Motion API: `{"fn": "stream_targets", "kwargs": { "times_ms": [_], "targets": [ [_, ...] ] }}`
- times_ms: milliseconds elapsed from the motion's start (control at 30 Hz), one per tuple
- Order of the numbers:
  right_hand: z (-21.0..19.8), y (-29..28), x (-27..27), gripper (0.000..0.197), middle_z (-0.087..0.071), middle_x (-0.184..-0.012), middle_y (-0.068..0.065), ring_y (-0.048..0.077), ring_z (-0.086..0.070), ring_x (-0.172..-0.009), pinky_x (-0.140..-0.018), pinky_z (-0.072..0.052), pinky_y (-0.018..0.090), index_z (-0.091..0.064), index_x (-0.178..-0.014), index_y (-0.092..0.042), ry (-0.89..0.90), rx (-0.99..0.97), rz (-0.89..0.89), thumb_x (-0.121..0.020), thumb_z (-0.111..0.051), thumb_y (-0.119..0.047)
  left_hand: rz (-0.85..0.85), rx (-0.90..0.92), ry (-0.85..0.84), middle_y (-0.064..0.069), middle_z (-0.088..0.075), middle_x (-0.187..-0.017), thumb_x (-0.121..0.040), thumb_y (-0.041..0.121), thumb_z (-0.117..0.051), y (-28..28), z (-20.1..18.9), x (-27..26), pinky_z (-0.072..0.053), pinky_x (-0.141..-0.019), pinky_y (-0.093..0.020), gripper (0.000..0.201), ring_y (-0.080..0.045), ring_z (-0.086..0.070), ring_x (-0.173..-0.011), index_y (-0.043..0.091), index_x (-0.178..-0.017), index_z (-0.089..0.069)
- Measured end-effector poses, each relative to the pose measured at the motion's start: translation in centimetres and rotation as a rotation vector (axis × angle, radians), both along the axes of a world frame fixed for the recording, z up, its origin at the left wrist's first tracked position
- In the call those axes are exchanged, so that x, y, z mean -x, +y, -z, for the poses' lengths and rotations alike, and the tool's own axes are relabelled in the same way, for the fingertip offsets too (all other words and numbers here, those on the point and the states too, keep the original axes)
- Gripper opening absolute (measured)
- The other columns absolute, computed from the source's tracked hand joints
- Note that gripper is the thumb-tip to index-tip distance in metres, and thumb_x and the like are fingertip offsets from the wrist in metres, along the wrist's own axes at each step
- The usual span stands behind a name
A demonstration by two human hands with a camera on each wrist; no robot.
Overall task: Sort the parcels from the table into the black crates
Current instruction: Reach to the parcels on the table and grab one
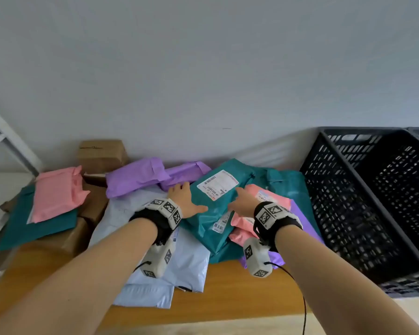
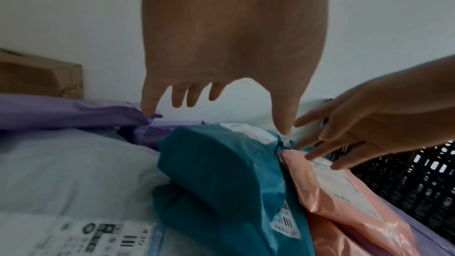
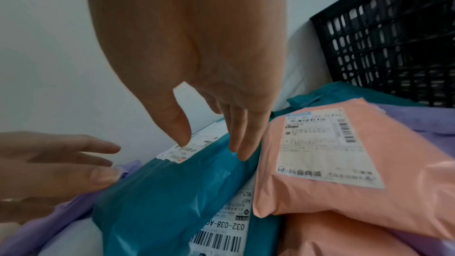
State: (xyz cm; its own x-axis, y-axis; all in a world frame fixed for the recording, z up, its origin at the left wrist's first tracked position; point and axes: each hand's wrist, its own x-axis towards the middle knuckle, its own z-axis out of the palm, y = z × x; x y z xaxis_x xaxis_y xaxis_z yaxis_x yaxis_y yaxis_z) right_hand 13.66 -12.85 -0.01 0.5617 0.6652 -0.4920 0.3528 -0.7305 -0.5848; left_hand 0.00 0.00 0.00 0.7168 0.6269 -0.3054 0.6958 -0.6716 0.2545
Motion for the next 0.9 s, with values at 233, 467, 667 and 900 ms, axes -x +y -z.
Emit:
{"fn": "stream_targets", "kwargs": {
  "times_ms": [233, 467, 667, 900],
  "targets": [
    [1.1, 1.9, -1.2, 0.08, -0.047, -0.072, 0.003, 0.012, -0.043, -0.057, -0.05, -0.037, 0.023, -0.001, -0.152, -0.015, 0.069, -0.013, 0.028, -0.089, -0.049, -0.003, -0.052, 0.018, 0.075, -0.01, -0.023, -0.151, -0.067, 0.066, -0.068, -0.7, 2.9, -2.2, -0.028, -0.109, -0.048, 0.11, -0.029, -0.024, -0.138, 0.014, -0.146, -0.013],
    [1.9, 2.4, -1.5, 0.079, -0.046, -0.137, 0.021, 0.029, -0.061, -0.1, -0.089, -0.052, 0.037, -0.005, -0.152, -0.012, 0.013, 0.007, -0.029, -0.09, -0.054, -0.005, -0.138, 0.048, 0.099, -0.014, -0.016, -0.152, -0.068, 0.047, -0.078, -0.3, 3.7, -2.7, -0.028, -0.11, -0.052, 0.122, -0.031, -0.017, -0.141, 0.007, -0.149, 0.004],
    [2.2, 2.6, -2.0, 0.078, -0.046, -0.137, 0.018, 0.03, -0.06, -0.103, -0.088, -0.052, 0.038, -0.013, -0.151, -0.016, 0.008, -0.017, -0.014, -0.087, -0.054, 0.001, -0.056, -0.022, 0.13, -0.012, -0.028, -0.143, -0.062, 0.037, -0.085, 1.4, 2.3, -3.2, -0.04, -0.101, -0.047, 0.111, -0.029, -0.03, -0.133, 0.003, -0.142, -0.016],
    [0.7, 3.3, -2.8, 0.081, -0.051, -0.131, 0.013, 0.03, -0.058, -0.106, -0.089, -0.052, 0.039, -0.02, -0.148, -0.02, -0.022, -0.04, -0.01, -0.083, -0.063, 0.002, 0.201, -0.332, 0.043, -0.005, -0.038, -0.128, -0.06, 0.035, -0.084, 5.5, -1.9, -2.8, -0.042, -0.095, -0.039, 0.089, -0.023, -0.04, -0.119, 0.009, -0.129, -0.035]
  ]
}}
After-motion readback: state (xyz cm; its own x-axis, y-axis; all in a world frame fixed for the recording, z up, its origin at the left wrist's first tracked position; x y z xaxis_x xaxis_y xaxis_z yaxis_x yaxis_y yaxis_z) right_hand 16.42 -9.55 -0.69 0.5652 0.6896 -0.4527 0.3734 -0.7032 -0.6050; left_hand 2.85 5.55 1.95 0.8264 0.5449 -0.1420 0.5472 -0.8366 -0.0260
